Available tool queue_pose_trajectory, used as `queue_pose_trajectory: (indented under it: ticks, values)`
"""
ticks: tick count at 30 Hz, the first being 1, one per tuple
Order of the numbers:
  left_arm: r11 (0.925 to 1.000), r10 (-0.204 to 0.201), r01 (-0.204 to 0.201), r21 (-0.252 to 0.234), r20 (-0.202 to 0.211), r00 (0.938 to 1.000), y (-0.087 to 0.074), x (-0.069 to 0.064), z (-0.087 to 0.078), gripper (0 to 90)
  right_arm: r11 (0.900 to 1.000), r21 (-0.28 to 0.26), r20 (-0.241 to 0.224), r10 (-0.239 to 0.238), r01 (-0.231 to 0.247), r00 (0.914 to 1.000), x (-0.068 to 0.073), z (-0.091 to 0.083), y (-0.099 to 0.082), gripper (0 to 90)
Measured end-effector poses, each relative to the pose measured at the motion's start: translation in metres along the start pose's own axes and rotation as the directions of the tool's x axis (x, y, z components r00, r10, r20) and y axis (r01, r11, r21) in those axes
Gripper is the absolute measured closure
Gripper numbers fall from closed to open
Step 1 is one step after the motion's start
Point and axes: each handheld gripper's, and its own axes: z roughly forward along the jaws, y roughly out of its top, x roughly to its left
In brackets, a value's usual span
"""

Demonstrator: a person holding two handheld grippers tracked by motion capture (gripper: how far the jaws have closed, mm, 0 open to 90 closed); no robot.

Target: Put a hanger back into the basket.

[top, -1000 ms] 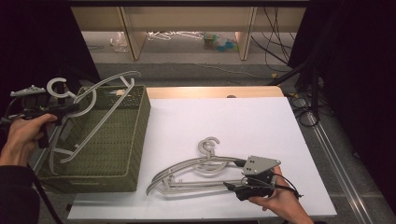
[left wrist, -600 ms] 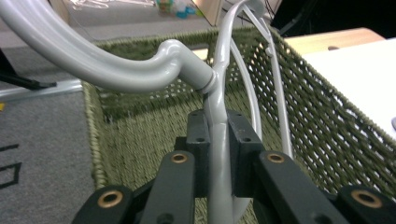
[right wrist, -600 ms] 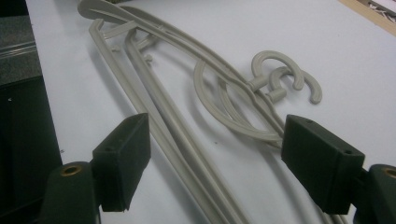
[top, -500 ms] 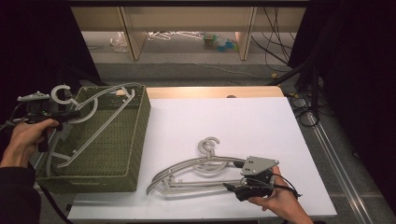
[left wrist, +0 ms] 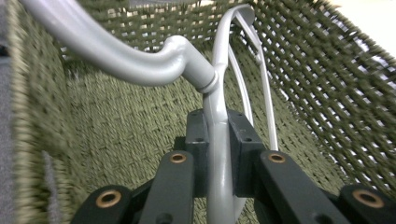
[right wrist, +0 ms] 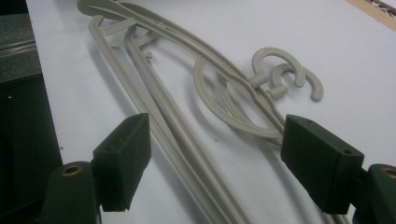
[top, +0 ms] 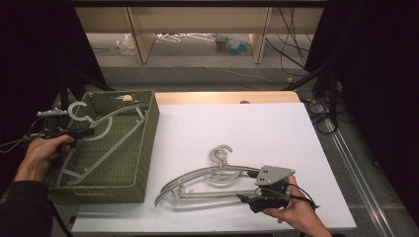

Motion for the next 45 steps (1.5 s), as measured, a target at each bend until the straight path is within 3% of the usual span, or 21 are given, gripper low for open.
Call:
queue_pose_trajectory:
  ticks: [2,3,5,7,8,10,12,13,18,21,24,29,33,36,39,41,43,45]
  values:
    - [0.9996,0.017,-0.017,0.023,-0.015,0.9997,-0.001,-0.002,0.005,79.9,1.0000,-0.002,-0.001,0.000,0.000,1.0000,0.000,0.000,0.000,25.4]
    - [0.9979,0.045,-0.043,0.049,-0.045,0.9980,-0.001,-0.004,0.008,79.8,1.0000,-0.003,-0.001,-0.001,0.001,1.0000,0.000,0.000,0.000,25.4]
    - [0.9897,0.096,-0.090,0.112,-0.054,0.9939,-0.001,-0.004,0.009,79.6,0.9999,-0.011,0.006,-0.004,0.004,1.0000,0.000,0.000,0.000,25.4]
    - [0.9896,0.089,-0.080,0.119,-0.074,0.9933,-0.002,-0.003,0.008,78.2,0.9999,-0.012,0.009,-0.004,0.004,1.0000,-0.001,-0.001,0.000,25.2]
    - [0.9932,0.054,-0.043,0.108,-0.104,0.9932,-0.002,-0.002,0.006,74.3,1.0000,-0.007,0.010,0.001,-0.001,0.9999,-0.001,-0.002,0.000,25.2]
    - [0.9960,0.031,-0.021,0.087,-0.120,0.9923,-0.002,-0.002,-0.001,71.9,0.9998,-0.018,0.016,0.004,-0.003,0.9999,-0.002,-0.002,-0.001,25.1]
    - [0.9981,0.013,-0.006,0.062,-0.116,0.9932,-0.002,-0.004,-0.007,68.7,0.9999,-0.008,0.015,0.009,-0.009,0.9998,-0.003,-0.003,-0.001,25.0]
    - [0.9995,-0.010,0.013,0.027,-0.104,0.9945,-0.002,-0.007,-0.009,66.8,0.9999,-0.011,0.016,0.006,-0.006,0.9999,-0.003,-0.003,-0.001,24.9]
    - [0.9991,0.012,-0.015,-0.041,-0.065,0.9978,-0.001,-0.023,-0.029,58.3,0.9998,-0.019,0.034,0.009,-0.009,0.9994,-0.005,-0.004,-0.001,24.4]
    - [0.9967,0.055,-0.058,-0.058,-0.054,0.9970,0.000,-0.036,-0.043,53.5,0.9998,-0.016,0.037,0.015,-0.014,0.9992,-0.006,-0.004,-0.002,24.2]
    - [0.9950,0.052,-0.056,-0.083,-0.047,0.9976,-0.002,-0.049,-0.055,46.9,0.9996,-0.017,0.046,0.021,-0.021,0.9987,-0.007,-0.002,-0.003,23.8]
    - [0.9895,0.034,-0.033,-0.141,-0.001,0.9994,-0.004,-0.076,-0.064,41.2,0.9996,-0.012,0.047,0.027,-0.027,0.9985,-0.007,-0.002,-0.003,21.8]
    - [0.9843,0.066,-0.059,-0.167,0.038,0.9971,-0.008,-0.111,-0.062,36.8,0.9992,-0.018,0.050,0.036,-0.035,0.9981,-0.008,-0.002,-0.004,21.1]
    - [0.9782,0.102,-0.086,-0.189,0.073,0.9921,-0.010,-0.133,-0.059,33.6,0.9989,-0.017,0.056,0.043,-0.043,0.9975,-0.009,-0.002,-0.005,20.7]
    - [0.9709,0.105,-0.079,-0.226,0.106,0.9888,-0.015,-0.157,-0.056,31.9,0.9989,-0.020,0.054,0.044,-0.043,0.9976,-0.009,-0.002,-0.005,20.3]
    - [0.9612,0.120,-0.085,-0.262,0.120,0.9855,-0.018,-0.173,-0.054,31.5,0.9987,-0.020,0.053,0.049,-0.048,0.9974,-0.009,-0.002,-0.005,20.0]
    - [0.9579,0.124,-0.081,-0.275,0.140,0.9824,-0.024,-0.189,-0.050,30.7,0.9985,-0.023,0.054,0.050,-0.049,0.9973,-0.008,-0.002,-0.006,19.9]
    - [0.9600,0.116,-0.072,-0.271,0.153,0.9814,-0.030,-0.202,-0.046,30.2,0.9985,-0.029,0.052,0.047,-0.046,0.9975,-0.008,-0.001,-0.006,19.6]
